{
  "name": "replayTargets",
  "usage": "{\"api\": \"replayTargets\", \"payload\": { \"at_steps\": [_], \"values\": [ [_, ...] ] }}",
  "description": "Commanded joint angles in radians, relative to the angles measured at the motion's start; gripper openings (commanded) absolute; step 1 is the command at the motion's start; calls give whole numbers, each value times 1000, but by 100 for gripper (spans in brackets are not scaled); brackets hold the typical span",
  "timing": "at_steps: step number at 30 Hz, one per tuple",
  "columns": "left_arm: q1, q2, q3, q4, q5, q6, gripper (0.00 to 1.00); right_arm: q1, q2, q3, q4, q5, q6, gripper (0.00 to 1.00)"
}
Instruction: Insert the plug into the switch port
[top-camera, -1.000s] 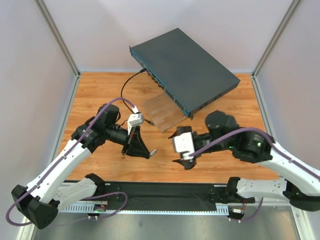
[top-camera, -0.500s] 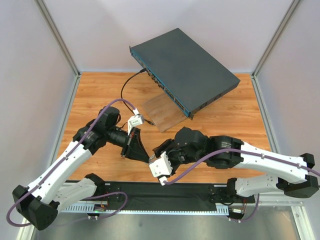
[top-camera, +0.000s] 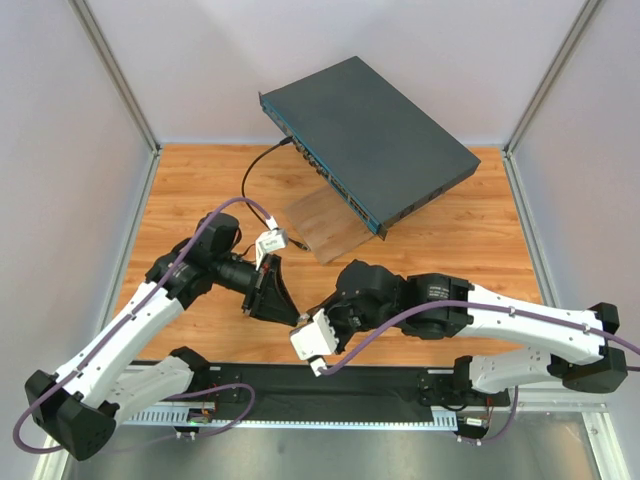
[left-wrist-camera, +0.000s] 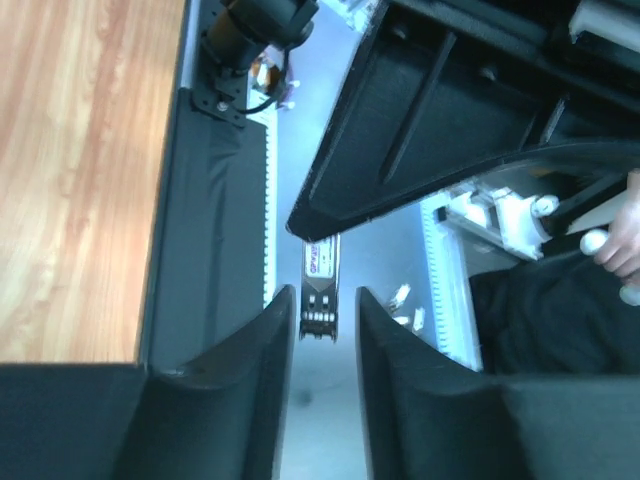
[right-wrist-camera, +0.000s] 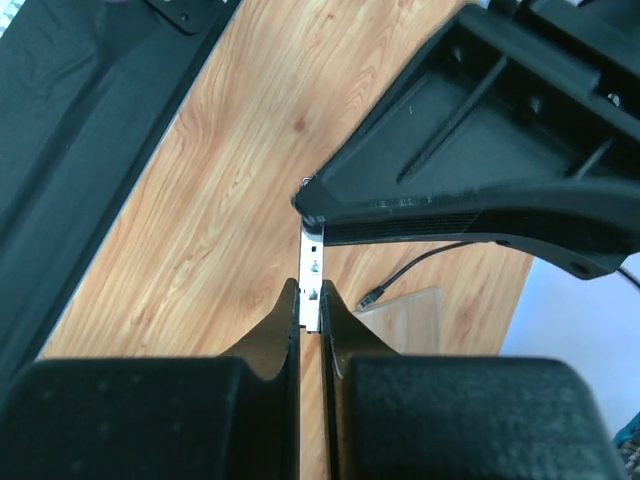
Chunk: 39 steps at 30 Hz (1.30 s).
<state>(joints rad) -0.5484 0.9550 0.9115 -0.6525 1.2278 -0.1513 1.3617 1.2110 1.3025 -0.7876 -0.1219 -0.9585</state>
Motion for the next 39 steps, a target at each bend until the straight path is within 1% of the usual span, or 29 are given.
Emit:
{"api": "replayTargets", "payload": {
  "at_steps": [1,2,3,4,5,6,7,8,9,11,12,13,14,15,16,17,18,19,21,22,23,24,26,27,30,36,39],
  "values": [
    [4,-16,84,-44,-28,95,46,-31,-7,14,22,21,75,0],
    [10,-22,101,-85,-42,116,48,-54,-8,27,15,-8,102,0],
    [16,-30,134,-104,-66,142,50,-82,-14,37,2,-30,172,0],
    [22,-38,153,-127,-86,171,53,-155,-11,46,-5,-54,206,0],
    [34,-57,171,-159,-117,215,54,-194,-10,78,-21,-85,234,1],
    [41,-73,193,-164,-175,228,54,-229,4,96,-56,-144,268,0],
    [51,-90,199,-161,-204,237,57,-292,13,119,-79,-175,332,0],
    [56,-126,201,-133,-240,245,57,-320,21,142,-97,-208,369,0],
    [56,-146,199,-119,-322,252,60,-346,34,173,-125,-270,401,0],
    [56,-199,190,-75,-396,274,66,-400,47,191,-139,-318,496,0],
    [54,-211,185,-72,-445,342,72,-417,53,204,-150,-376,527,1],
    [53,-229,185,-65,-474,379,73,-446,58,207,-150,-410,605,0],
    [47,-239,184,-65,-497,418,76,-458,61,205,-147,-482,644,0],
    [25,-245,190,-65,-546,520,77,-484,62,204,-134,-517,687,0],
    [6,-249,191,-64,-577,562,78,-493,65,196,-125,-553,723,0],
    [-11,-262,191,-49,-612,608,78,-503,67,192,-116,-588,798,0],
    [-25,-268,193,-45,-651,651,78,-510,74,187,-95,-657,832,0],
    [-51,-278,191,-39,-662,738,78,-524,79,179,-82,-688,866,0],
    [-80,-288,185,-22,-685,817,77,-542,96,169,-23,-771,989,1],
    [-109,-291,185,-29,-689,907,76,-550,104,153,3,-798,1039,0],
    [-131,-288,184,-41,-700,953,75,-559,116,143,33,-852,1132,0],
    [-151,-285,184,-48,-715,1002,74,-569,123,132,97,-875,1183,1],
    [-203,-274,184,-62,-751,1090,69,-587,140,107,149,-909,1250,0],
    [-215,-269,187,-68,-755,1108,66,-596,147,104,175,-912,1288,0],
    [-274,-245,199,-78,-797,1148,61,-608,166,93,211,-926,1343,1],
    [-350,-190,220,-82,-875,1161,50,-610,185,83,251,-921,1385,0],
    [-373,-168,225,-85,-899,1148,49,-610,186,81,257,-917,1385,0]
  ]
}}
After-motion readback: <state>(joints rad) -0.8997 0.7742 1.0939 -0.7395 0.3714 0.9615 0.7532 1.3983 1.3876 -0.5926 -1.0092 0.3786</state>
